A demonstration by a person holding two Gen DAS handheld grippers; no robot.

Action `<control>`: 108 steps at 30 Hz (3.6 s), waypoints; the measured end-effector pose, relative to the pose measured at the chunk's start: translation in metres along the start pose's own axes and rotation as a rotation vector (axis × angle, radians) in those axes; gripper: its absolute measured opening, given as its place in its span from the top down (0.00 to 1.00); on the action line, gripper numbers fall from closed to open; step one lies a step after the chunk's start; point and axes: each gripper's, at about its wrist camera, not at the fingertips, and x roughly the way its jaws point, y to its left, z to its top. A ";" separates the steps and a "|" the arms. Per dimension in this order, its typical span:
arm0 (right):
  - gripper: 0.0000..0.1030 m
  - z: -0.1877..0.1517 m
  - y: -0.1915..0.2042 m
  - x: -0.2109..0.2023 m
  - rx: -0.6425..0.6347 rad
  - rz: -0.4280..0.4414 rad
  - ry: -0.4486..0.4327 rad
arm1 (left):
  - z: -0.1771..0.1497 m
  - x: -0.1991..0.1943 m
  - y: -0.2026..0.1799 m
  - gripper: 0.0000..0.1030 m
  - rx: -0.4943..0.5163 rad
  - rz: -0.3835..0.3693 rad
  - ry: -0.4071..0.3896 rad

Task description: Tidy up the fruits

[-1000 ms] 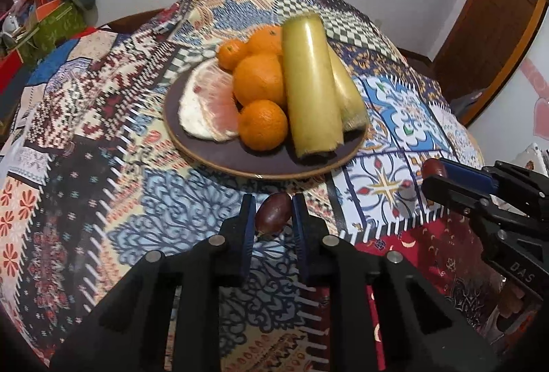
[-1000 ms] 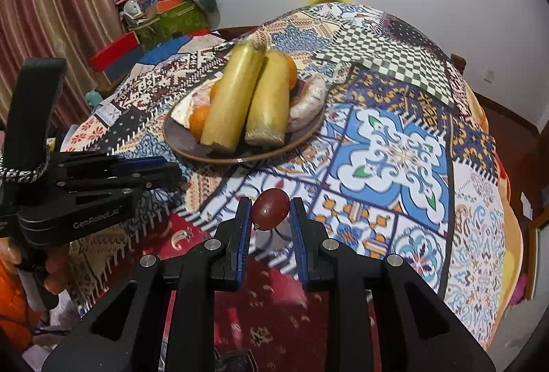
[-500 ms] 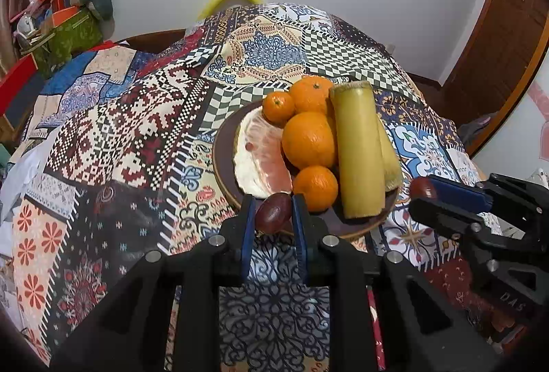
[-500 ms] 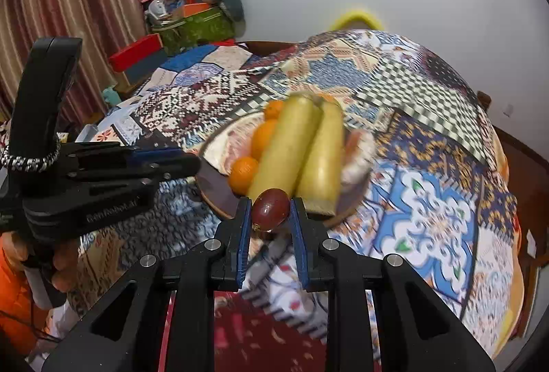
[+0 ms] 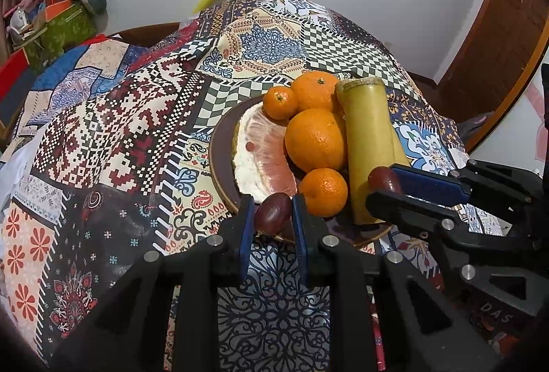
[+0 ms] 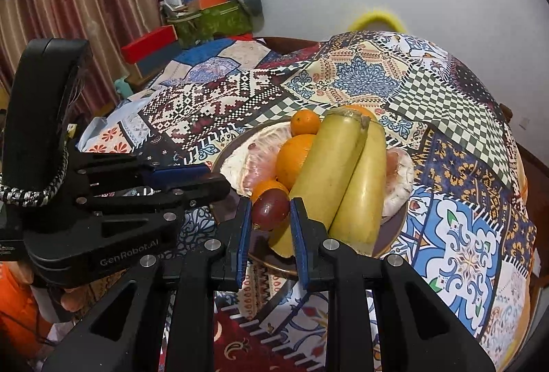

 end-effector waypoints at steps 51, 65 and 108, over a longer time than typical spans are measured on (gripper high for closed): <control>0.56 -0.013 0.041 -0.271 0.065 -0.167 -0.627 | -0.023 -0.286 -0.111 0.66 0.136 0.087 -0.637; 0.17 -0.031 0.059 -0.286 0.077 -0.264 -0.715 | -0.053 -0.328 -0.123 0.28 0.127 0.117 -0.746; 0.00 -0.041 0.057 -0.297 0.110 -0.296 -0.716 | -0.054 -0.323 -0.114 0.01 0.072 0.100 -0.742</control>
